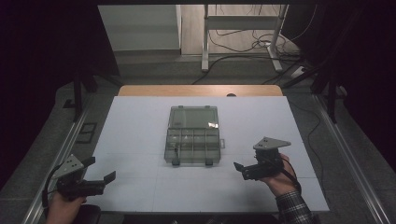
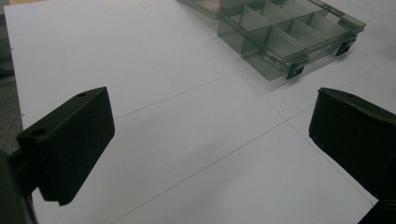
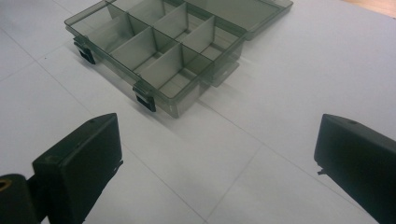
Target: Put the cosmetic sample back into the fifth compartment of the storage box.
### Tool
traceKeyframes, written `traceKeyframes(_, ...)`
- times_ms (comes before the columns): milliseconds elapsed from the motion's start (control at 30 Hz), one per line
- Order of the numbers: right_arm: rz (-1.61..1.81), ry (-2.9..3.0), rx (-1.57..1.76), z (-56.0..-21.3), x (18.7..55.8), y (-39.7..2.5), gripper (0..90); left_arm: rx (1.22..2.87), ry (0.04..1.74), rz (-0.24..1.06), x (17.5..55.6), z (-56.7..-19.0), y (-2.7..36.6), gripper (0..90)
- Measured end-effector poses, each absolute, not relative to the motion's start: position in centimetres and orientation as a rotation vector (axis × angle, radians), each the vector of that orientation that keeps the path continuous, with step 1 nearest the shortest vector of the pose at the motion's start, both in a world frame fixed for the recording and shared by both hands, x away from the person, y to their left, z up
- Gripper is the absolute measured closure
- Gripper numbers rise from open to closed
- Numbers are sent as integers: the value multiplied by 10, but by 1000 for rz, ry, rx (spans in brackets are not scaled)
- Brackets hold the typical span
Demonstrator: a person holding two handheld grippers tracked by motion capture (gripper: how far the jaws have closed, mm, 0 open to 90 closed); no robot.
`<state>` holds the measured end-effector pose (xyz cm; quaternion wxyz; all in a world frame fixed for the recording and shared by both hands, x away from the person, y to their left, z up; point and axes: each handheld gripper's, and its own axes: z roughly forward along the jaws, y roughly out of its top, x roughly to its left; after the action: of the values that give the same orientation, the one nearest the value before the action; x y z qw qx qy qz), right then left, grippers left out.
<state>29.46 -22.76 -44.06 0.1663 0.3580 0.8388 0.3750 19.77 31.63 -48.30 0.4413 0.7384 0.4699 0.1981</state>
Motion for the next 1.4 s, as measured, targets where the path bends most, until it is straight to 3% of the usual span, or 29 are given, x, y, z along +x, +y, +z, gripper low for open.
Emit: traceKeyframes(1400, 1091, 2167, 1243, -458, 245, -307, 22, 1819, 1179, 487, 198, -483, 318, 5)
